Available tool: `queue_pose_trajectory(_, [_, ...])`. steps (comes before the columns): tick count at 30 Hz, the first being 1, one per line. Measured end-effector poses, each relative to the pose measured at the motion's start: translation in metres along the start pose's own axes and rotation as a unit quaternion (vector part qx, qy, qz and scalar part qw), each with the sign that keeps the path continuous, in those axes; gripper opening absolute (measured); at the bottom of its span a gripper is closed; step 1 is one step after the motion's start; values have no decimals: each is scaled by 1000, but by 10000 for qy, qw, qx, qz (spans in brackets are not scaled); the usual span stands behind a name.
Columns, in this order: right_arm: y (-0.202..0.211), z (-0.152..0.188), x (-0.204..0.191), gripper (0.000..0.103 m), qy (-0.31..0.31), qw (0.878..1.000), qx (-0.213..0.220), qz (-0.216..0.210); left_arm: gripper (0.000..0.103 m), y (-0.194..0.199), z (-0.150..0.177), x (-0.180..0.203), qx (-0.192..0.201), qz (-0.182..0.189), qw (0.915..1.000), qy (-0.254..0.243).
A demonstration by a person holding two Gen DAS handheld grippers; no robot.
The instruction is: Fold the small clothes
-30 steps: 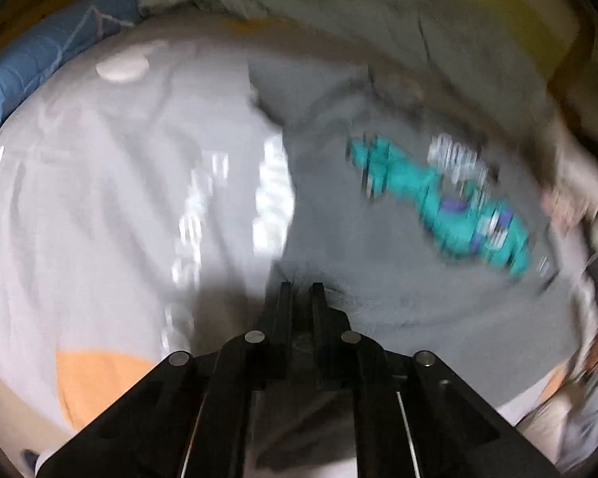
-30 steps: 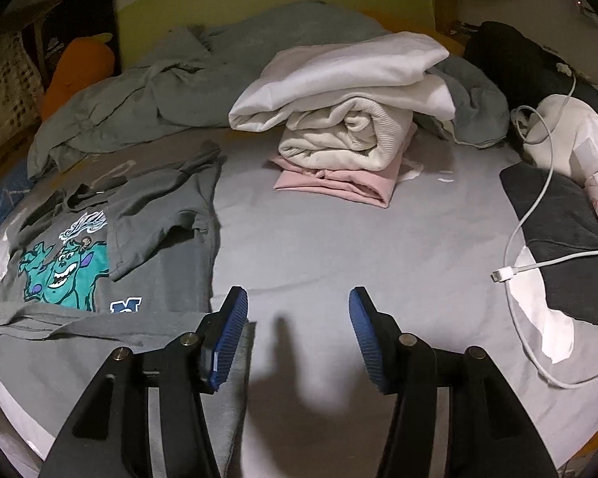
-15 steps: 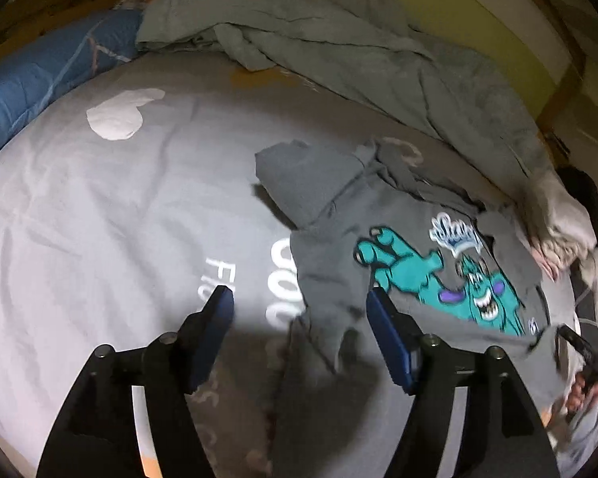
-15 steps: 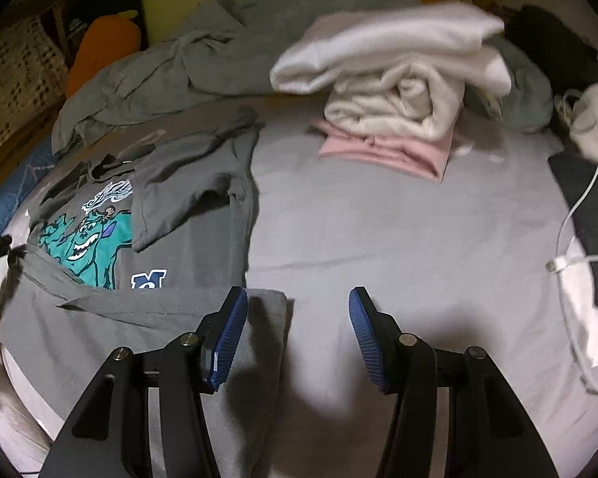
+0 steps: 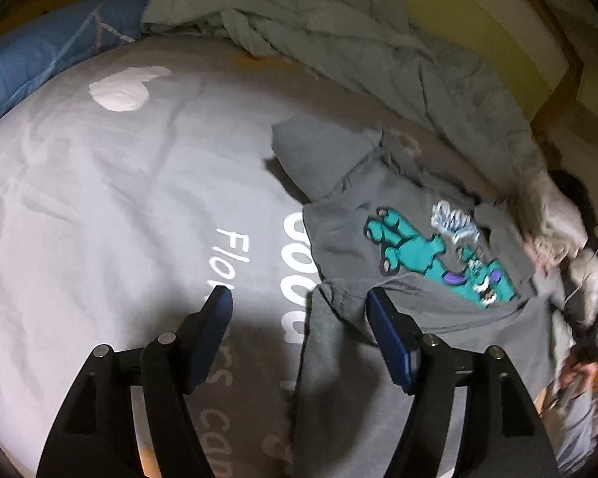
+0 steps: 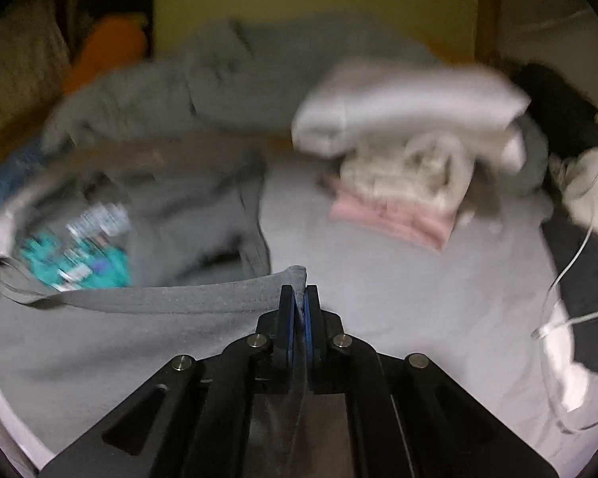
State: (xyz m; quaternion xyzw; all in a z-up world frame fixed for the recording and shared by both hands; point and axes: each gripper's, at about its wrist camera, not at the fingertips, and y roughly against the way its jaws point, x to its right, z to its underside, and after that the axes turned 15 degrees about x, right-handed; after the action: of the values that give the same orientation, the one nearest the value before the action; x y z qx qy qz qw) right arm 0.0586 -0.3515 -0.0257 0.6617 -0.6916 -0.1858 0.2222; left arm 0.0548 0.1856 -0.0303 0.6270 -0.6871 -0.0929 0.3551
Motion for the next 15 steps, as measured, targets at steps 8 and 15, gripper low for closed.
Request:
queue_pose_trajectory(8, [89, -16, 18, 3, -656, 9727, 2208, -275, 68, 18, -9, -10, 209, 1053, 9934, 398])
queue_pose_trajectory(15, [6, 10, 8, 3, -330, 9992, 211, 104, 67, -21, 15, 41, -415, 607, 9940, -812])
